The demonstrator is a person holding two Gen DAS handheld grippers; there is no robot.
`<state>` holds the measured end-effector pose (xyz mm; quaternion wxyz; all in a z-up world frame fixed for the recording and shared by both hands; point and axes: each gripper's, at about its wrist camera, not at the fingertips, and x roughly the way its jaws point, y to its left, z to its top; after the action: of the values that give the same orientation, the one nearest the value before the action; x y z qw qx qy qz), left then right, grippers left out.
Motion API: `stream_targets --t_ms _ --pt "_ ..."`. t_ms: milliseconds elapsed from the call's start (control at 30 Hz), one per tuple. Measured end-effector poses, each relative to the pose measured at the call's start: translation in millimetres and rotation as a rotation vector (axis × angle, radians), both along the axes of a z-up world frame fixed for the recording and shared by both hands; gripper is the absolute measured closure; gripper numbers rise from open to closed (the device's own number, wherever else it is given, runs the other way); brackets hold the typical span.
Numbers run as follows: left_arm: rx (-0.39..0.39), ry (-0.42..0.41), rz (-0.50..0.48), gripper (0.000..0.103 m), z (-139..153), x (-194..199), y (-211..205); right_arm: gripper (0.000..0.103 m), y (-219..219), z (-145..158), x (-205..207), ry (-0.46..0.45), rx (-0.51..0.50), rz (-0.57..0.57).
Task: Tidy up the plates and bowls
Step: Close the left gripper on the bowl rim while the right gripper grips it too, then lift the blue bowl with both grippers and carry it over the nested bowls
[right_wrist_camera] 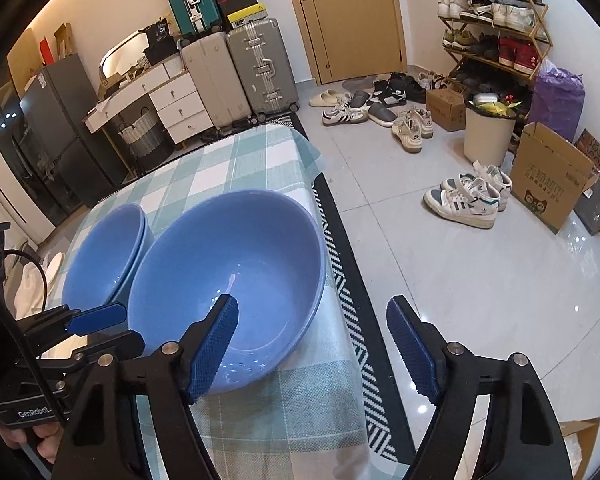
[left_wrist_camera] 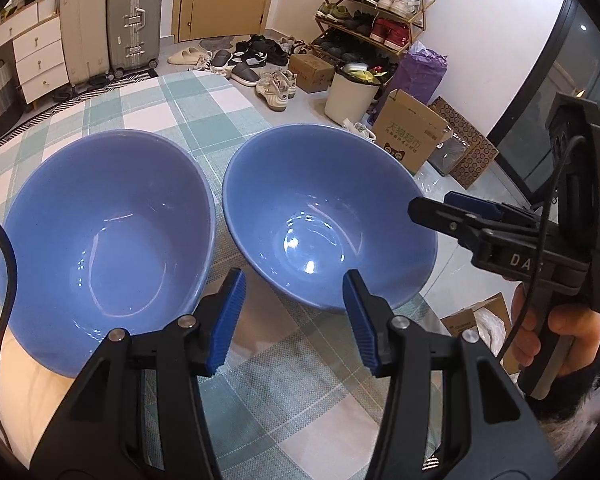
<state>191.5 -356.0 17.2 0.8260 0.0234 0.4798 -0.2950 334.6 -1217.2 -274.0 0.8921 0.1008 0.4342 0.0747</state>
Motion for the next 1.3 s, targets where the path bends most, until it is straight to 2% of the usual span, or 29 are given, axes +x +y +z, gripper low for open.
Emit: stream_targets --t_ms 67,200,233,367,633,933,1300 --pt "0.0 0.005 0.002 0.055 -2.1 3.6 0.5 0.03 2.1 -4.3 5.4 0.01 0.006 0.014" --pt "-0.005 0.009 0.0 0.056 -4.4 8.4 -0.9 0.035 6.6 -10.9 14.4 0.019 0.01 0.027" --pt "-0.002 0.008 0.0 0.056 -5.0 8.4 -1.4 0.039 7.4 -12.6 16.8 0.022 0.018 0.032" --pt "0.012 -0.002 -0.001 0.063 -5.5 9.6 -3.7 0.053 11.6 -15.9 20.6 0.026 0.01 0.033" --pt "0.023 -0.014 0.004 0.072 -7.0 12.2 -2.1 0.067 16.1 -14.7 19.5 0.016 -0.009 0.038" --pt "0.019 -0.03 0.002 0.072 -4.3 12.0 0.1 0.068 16.6 -9.1 12.5 0.001 -0.027 0.034" --pt "0.002 -0.077 -0.015 0.072 14.3 3.0 3.9 0.068 16.5 11.7 -8.8 -0.037 -0.042 0.017"
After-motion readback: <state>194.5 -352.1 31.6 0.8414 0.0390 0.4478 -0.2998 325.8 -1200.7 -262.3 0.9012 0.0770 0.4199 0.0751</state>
